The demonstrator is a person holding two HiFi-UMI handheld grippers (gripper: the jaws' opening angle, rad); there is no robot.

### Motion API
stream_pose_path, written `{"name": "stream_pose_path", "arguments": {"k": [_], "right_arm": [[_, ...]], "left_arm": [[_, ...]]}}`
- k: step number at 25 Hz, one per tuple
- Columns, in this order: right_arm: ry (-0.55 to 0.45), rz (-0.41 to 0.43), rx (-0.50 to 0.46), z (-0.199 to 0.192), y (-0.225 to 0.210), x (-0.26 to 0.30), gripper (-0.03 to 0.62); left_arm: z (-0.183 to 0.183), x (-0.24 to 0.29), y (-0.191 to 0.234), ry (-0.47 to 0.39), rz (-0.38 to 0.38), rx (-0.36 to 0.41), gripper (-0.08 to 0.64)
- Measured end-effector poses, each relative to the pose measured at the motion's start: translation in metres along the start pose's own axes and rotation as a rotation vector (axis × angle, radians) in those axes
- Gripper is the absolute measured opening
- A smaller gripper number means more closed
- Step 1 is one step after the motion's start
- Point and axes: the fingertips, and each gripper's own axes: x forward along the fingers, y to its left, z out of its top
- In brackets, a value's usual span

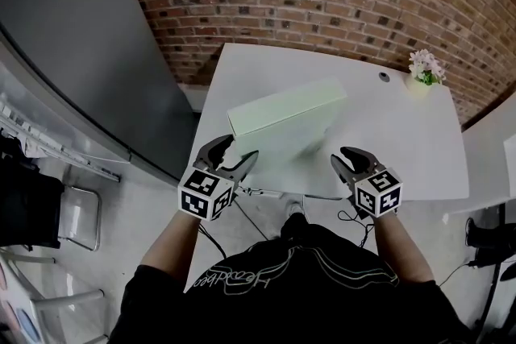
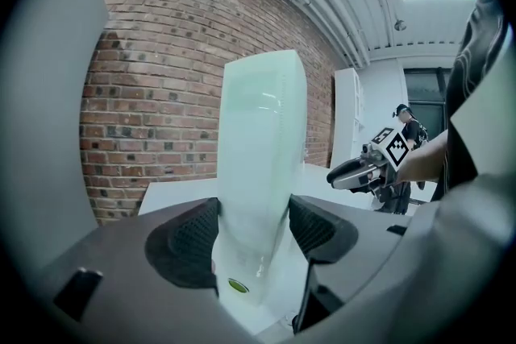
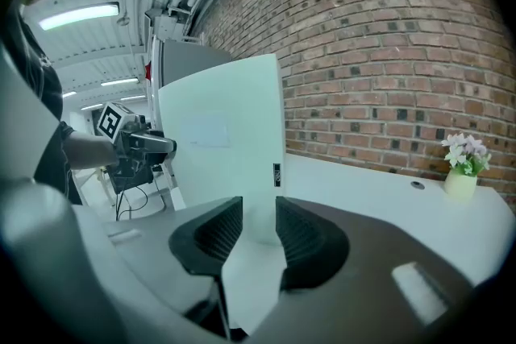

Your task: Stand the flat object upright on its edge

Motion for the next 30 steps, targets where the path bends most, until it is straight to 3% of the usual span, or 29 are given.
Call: {"name": "stream_pose_path", "arguments": {"k": [11, 30], "right_arm": [[0.000, 0.087, -0.003, 0.008, 0.020, 0.025, 0.133], [0.011, 0.164, 0.095, 0.014, -0.074, 0.055, 0.117]], "left_arm": [[-0.004, -0.008, 0.015, 0.005, 0.166, -0.068, 0.281], [0.016, 0.043, 0.038, -0.001, 0.475, -0.176, 0.281]]}}
